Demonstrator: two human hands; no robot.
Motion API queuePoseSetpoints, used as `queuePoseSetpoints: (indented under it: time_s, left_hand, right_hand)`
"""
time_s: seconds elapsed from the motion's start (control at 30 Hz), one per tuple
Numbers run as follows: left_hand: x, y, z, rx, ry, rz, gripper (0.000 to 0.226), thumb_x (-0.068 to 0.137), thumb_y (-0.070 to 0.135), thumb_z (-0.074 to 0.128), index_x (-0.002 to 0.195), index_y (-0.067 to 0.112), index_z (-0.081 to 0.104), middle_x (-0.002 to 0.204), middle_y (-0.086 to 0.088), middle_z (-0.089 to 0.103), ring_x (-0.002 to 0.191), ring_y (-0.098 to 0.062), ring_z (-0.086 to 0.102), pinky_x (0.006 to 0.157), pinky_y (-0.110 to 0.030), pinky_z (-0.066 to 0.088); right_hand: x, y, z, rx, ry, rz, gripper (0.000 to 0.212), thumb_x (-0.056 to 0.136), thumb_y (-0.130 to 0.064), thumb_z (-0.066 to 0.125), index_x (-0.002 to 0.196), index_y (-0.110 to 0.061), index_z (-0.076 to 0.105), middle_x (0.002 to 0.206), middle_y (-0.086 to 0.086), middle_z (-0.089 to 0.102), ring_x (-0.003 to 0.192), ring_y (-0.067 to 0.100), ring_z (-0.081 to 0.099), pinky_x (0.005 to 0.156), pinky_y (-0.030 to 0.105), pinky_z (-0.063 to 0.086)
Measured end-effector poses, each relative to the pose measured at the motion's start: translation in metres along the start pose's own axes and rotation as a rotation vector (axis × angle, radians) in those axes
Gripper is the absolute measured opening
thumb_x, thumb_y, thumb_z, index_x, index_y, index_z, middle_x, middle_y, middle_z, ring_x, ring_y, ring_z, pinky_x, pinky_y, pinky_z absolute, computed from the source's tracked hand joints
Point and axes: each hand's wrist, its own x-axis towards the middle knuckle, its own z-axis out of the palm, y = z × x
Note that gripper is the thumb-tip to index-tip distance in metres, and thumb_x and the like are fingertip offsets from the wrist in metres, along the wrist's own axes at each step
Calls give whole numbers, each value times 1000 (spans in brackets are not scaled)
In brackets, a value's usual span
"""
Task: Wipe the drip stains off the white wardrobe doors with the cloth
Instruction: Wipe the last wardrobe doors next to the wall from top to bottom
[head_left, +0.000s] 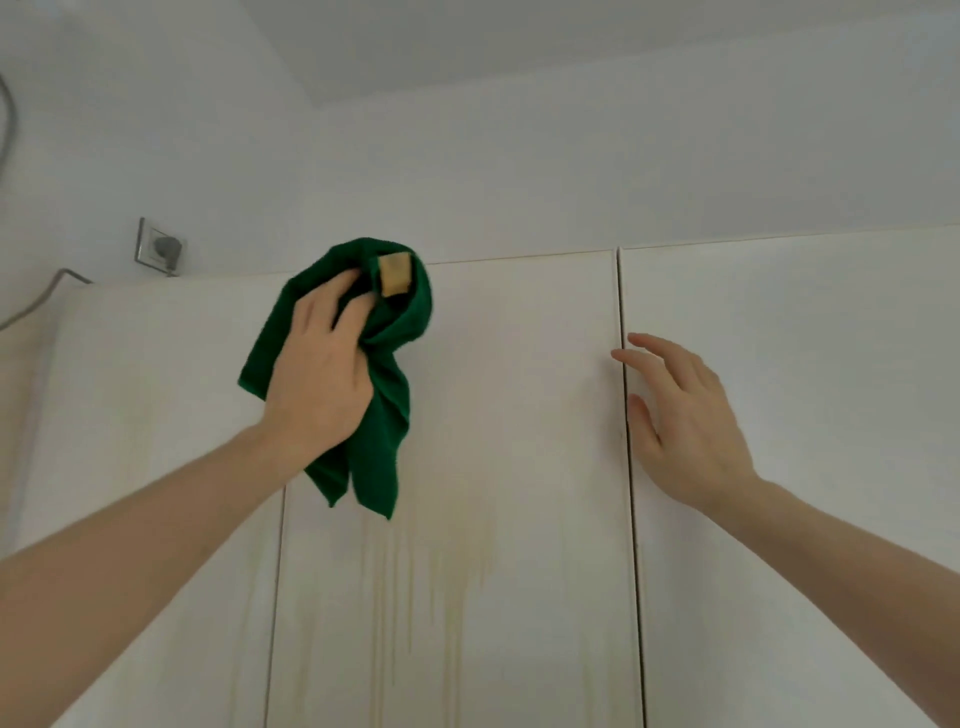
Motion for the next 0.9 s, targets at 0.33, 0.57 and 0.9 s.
queuePoseSetpoints:
  time_s: [0.33, 0.57, 0.9]
  left_hand:
    - [-16, -70, 7, 0, -49, -261, 55, 94, 6, 49, 148, 12, 39, 155, -12, 34, 135, -39, 36, 112, -52, 36]
    - [-42, -70, 50, -34, -153, -249, 52, 99, 12, 46, 151, 10, 41, 157, -11, 39, 141, -34, 38, 118, -45, 32]
    - [-44, -27, 78, -52, -63, -161, 53, 95, 8, 49, 148, 11, 47, 157, -7, 42, 145, -29, 36, 113, -40, 38]
  right_hand:
    - [-14, 8, 33, -68, 39, 13, 54, 102, -24, 42, 154, -8, 41, 159, 6, 40, 149, 25, 32, 129, 42, 13]
    - [-16, 11, 39, -75, 84, -26, 53, 102, -21, 44, 152, -6, 44, 158, 8, 43, 150, 25, 36, 128, 46, 17]
    - [-16, 14, 43, -86, 109, -45, 52, 102, -19, 42, 153, -7, 43, 159, 8, 42, 150, 26, 34, 129, 43, 11]
